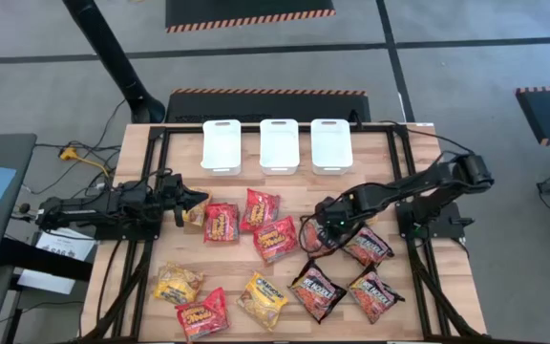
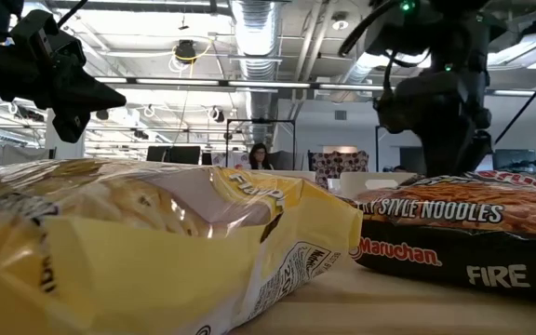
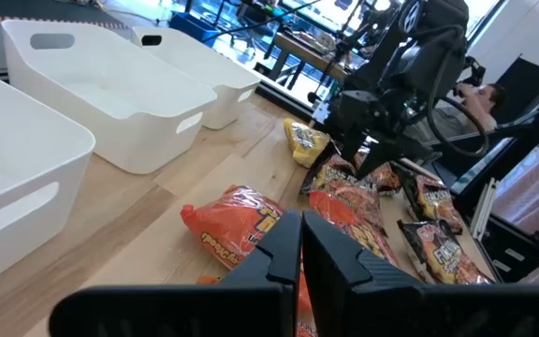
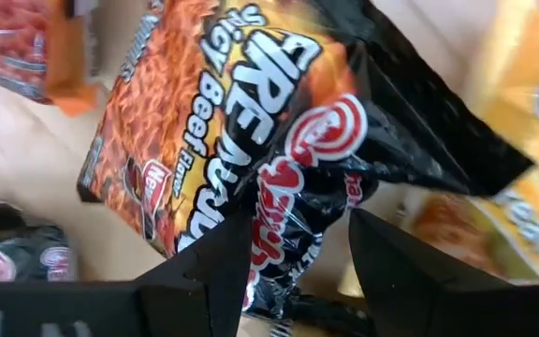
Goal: Sort Maruchan noodles
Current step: Put the black noodle pack into the right white bin, then put the orange noodle pack into the left white bin
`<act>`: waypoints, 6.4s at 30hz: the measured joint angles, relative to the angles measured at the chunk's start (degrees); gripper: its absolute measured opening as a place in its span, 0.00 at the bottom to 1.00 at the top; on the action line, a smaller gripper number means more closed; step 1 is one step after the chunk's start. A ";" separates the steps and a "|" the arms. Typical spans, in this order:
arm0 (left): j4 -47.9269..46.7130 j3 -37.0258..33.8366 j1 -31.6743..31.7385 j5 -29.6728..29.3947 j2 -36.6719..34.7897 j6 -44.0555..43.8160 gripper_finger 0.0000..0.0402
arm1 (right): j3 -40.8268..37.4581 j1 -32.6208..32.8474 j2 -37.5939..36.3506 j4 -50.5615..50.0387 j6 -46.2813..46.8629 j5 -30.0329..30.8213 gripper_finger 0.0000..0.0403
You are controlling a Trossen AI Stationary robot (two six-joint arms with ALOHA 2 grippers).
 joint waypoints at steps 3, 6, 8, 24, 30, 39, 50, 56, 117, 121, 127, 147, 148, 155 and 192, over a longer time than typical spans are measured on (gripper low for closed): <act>0.00 0.00 -0.01 0.00 0.00 0.00 0.00 | 0.06 -0.02 1.17 0.62 0.04 -0.21 0.50; 0.00 0.00 -0.01 -0.01 -0.01 -0.02 0.00 | 0.02 0.00 1.74 1.21 0.27 -0.42 0.44; 0.00 0.00 -0.01 -0.01 0.00 0.00 0.00 | 0.02 0.00 1.77 1.64 0.28 -0.64 0.37; -0.01 0.00 -0.01 0.00 0.00 0.00 0.00 | -0.39 0.11 0.14 1.75 -1.72 -0.89 0.02; 0.00 0.00 -0.01 -0.02 0.00 0.00 0.00 | -0.35 0.55 -5.40 1.73 -1.73 0.26 0.01; -0.01 0.00 -0.01 -0.02 0.00 0.00 0.00 | -0.31 -0.36 -14.07 1.76 -7.26 3.87 0.01; 0.00 0.00 -0.01 -0.02 0.00 0.00 0.00 | -0.31 -3.19 -22.22 1.81 -19.82 5.01 0.01; 0.00 0.00 -0.01 -0.02 0.00 -0.02 0.00 | -0.26 -6.64 -26.00 1.96 -31.90 5.30 0.01; 0.00 0.00 0.01 -0.02 0.00 0.22 0.00 | 27.52 -48.02 11.87 -4.44 -121.28 32.95 0.01; 0.00 0.00 0.00 -0.01 0.00 0.22 0.00 | 29.06 -47.87 14.29 -4.63 -119.92 36.11 0.04; -0.02 0.00 -0.01 0.00 0.00 0.22 0.00 | 29.18 -47.45 15.07 -5.75 -118.83 37.88 0.09; 0.00 0.00 0.00 -0.02 0.00 1.42 0.00 | 29.18 -45.24 14.96 -5.82 -111.57 39.93 0.23; -0.02 0.00 -0.01 -0.02 -0.02 1.42 0.00 | 29.18 -45.35 14.96 -5.80 -111.58 40.43 0.24; 0.00 0.00 -0.01 -0.02 0.00 -0.98 0.00 | 29.16 -45.57 13.90 -5.90 -111.60 43.91 0.30; 8.50 -0.09 -0.01 -14.66 0.00 -5.88 0.19 | 29.16 -32.05 -6.45 -15.28 -82.23 37.82 0.30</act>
